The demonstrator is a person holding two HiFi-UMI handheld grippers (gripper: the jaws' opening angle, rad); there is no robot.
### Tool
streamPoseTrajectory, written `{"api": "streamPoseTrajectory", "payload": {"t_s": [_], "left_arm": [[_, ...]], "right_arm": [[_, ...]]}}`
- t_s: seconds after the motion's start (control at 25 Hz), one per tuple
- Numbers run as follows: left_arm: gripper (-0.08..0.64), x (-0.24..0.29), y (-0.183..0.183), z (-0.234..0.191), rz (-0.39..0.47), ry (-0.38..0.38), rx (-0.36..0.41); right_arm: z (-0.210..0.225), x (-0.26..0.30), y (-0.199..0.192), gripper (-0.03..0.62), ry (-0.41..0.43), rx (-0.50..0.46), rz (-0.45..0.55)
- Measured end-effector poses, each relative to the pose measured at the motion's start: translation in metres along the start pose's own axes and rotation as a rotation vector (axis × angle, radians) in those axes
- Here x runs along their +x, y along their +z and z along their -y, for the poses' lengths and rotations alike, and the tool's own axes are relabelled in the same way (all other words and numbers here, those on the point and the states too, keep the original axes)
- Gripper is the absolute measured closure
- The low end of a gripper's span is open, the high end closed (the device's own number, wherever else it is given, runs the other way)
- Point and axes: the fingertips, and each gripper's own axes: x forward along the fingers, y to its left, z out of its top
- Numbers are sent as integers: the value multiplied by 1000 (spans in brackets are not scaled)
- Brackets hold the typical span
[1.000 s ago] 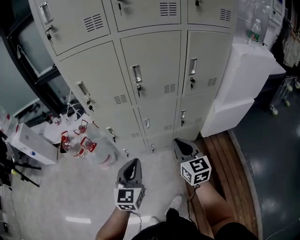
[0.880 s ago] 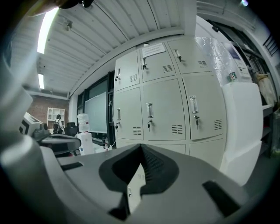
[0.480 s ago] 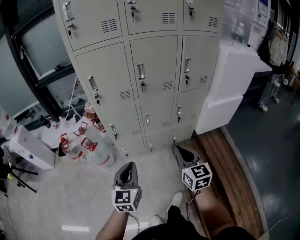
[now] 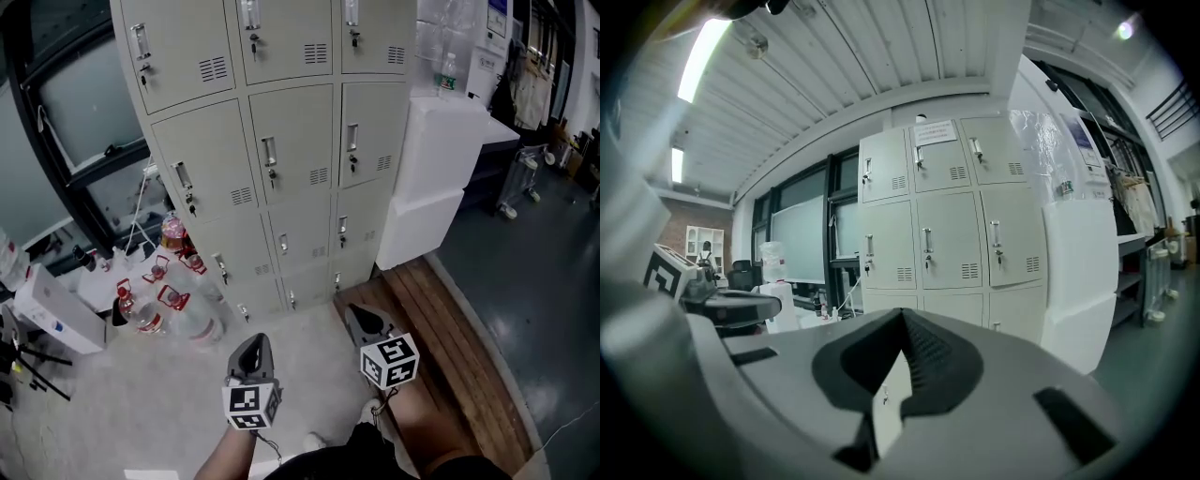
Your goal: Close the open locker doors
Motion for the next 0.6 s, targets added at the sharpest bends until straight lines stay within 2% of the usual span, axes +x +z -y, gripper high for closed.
{"api": "streamPoseTrajectory", "payload": {"t_s": [0.32, 0.6], "left_arm": [[555, -11, 21, 3, 37, 28, 3], [555, -15, 23, 9, 36, 36, 5]], "right_arm": [[-5, -15, 12, 592, 18, -5, 8], [-9, -19, 14, 592, 34, -11, 14]]}}
